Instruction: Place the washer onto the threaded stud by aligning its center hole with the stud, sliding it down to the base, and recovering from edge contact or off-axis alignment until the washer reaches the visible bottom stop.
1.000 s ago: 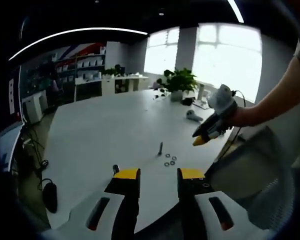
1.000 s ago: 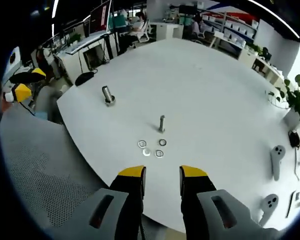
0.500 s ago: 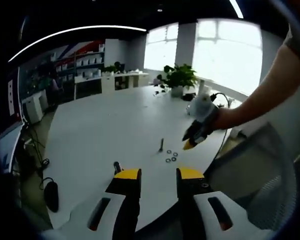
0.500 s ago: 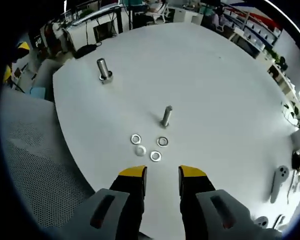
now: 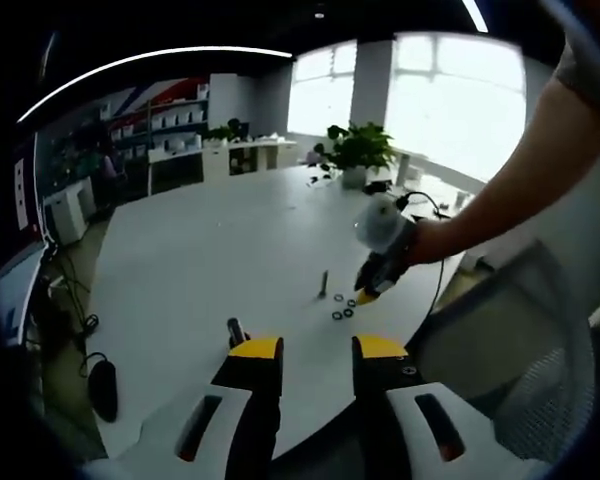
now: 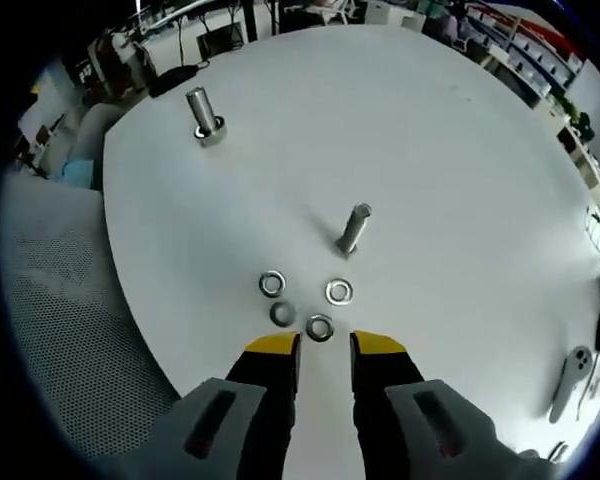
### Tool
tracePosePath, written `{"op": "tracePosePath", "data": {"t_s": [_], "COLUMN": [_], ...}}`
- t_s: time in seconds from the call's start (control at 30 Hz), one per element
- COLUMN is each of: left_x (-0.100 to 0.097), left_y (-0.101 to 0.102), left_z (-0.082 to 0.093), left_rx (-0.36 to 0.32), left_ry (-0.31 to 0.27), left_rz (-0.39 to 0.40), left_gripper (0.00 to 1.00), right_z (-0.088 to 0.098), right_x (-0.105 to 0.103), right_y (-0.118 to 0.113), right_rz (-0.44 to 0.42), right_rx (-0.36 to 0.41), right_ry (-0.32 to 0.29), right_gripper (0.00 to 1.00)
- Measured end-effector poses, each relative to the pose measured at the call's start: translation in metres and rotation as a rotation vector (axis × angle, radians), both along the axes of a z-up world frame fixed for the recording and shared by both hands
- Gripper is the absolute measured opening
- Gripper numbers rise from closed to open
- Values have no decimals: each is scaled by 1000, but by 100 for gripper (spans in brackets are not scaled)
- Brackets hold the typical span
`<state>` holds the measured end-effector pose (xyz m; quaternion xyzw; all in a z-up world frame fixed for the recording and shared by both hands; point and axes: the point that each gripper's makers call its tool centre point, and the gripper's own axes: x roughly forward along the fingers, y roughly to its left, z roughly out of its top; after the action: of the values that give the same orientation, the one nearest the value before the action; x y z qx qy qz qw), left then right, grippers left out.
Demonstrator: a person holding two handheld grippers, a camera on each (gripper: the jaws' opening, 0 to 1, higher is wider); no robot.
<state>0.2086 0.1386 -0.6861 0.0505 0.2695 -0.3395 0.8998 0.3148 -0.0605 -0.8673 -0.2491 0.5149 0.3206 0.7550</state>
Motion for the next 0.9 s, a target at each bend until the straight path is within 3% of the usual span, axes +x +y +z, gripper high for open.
{"op": "tracePosePath", "data": {"t_s": [0.2,0.37,0.53,0.7,0.9], "left_x": [0,0,-2,-3,-5], "left_y": [0,0,-1,-3,-4], "left_z": [-1,-2,-3,-4,-6], "left_rx": [-1,0,6,11,23], "left_ry": [4,14,11,17,20], "left_rz": [3,1,-9,-18,-28], "left_gripper": [25,25,25,25,25], "right_z": [-5,-12,-12,-13,-13], "right_x": [1,-7,0,1,-1], "right_y": [1,2,6,6,9], "right_rz": [4,84,49,143,138], "right_rx": [-5,-58,-46,-125,-184], "right_ry": [26,65,63,119,144], "right_gripper": [21,17,16,16,16]}}
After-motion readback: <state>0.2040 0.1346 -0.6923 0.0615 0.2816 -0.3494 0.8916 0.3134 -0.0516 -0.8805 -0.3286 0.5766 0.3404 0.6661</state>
